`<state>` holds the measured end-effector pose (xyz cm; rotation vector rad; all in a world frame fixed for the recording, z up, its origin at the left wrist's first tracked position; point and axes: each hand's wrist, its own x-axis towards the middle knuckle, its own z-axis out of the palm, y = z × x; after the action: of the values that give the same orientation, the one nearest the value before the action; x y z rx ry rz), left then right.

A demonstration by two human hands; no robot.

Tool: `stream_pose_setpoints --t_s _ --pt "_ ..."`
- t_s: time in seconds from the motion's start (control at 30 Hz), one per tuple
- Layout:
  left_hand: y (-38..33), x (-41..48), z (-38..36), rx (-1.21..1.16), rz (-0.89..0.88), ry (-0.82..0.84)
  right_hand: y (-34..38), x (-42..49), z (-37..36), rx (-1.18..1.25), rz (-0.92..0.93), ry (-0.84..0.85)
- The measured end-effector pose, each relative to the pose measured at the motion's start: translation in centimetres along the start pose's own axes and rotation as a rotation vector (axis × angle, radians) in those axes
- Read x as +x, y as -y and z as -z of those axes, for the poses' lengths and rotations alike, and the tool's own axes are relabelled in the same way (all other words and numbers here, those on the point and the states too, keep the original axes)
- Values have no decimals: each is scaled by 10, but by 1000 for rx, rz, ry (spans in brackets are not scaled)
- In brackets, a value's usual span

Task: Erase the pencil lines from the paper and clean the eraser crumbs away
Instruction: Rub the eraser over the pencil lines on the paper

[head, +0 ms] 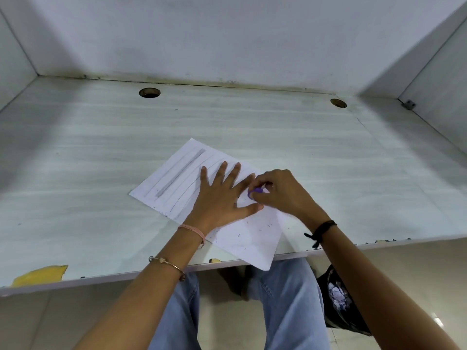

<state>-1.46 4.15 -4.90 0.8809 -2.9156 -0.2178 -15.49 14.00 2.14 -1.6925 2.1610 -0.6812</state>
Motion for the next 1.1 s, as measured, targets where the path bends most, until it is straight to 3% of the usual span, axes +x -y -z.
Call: stream_pose_setpoints --t_s 0.17,0.3,0.5,0.67,0.8,0.93,1.03,1.1 --pt "1 -1 1 -29 8 6 -7 7 3 -42 -53 -144" --pt "0 -2 3 -28 5 14 -2 -8 6 6 15 57" --pt "-6 2 14 -90 34 52 -41 -17 18 187 -225 -188" --pt "-14 16 12 -124 -48 -9 -41 -14 15 193 -267 -196" --pt "-14 16 6 -92 -44 16 -25 -7 14 279 -190 -213" --pt "-14 18 5 -69 -34 30 -15 1 3 217 -156 -147" --pt "-13 18 4 -91 -35 25 -24 9 6 152 -243 -297" --pt "-13 19 4 -86 -39 19 -21 12 5 110 -253 -292"
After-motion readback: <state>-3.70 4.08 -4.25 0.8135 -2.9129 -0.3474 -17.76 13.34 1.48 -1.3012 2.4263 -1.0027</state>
